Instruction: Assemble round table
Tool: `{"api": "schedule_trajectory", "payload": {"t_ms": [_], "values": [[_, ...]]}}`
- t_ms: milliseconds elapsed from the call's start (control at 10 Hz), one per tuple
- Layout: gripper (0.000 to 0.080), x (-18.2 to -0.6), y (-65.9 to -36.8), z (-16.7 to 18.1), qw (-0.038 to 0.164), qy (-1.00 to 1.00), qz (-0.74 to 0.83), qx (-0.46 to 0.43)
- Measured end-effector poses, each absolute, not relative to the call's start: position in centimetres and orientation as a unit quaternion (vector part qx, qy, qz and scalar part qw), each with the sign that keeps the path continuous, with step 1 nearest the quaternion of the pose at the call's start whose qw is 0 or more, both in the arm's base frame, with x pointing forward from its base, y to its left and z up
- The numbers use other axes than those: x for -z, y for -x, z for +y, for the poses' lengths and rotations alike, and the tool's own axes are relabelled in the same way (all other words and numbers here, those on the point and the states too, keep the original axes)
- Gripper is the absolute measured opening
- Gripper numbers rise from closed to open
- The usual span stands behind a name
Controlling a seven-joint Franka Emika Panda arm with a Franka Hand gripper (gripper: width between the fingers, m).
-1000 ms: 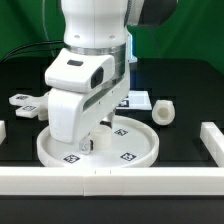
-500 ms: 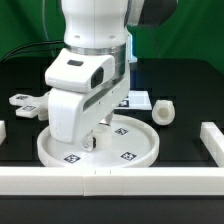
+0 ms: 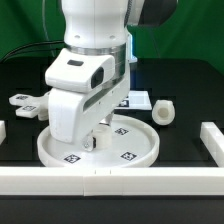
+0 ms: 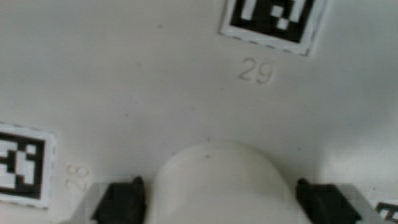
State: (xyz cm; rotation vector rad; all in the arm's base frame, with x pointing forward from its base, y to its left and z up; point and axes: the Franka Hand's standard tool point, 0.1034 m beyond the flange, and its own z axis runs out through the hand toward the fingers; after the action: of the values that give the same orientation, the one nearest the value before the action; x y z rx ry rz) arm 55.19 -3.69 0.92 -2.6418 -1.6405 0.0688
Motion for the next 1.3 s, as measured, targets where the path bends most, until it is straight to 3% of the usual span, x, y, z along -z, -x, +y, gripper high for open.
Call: {"api": "schedule_trajectory", "payload": {"t_ms": [500,1300], "values": [[0.0409,-1.0,-56.3,0.1,0.022,0.844,-0.535,-0.021],[0.0409,-1.3,-56.4,3.4,0.032,0.859,-0.510,-0.039]]}}
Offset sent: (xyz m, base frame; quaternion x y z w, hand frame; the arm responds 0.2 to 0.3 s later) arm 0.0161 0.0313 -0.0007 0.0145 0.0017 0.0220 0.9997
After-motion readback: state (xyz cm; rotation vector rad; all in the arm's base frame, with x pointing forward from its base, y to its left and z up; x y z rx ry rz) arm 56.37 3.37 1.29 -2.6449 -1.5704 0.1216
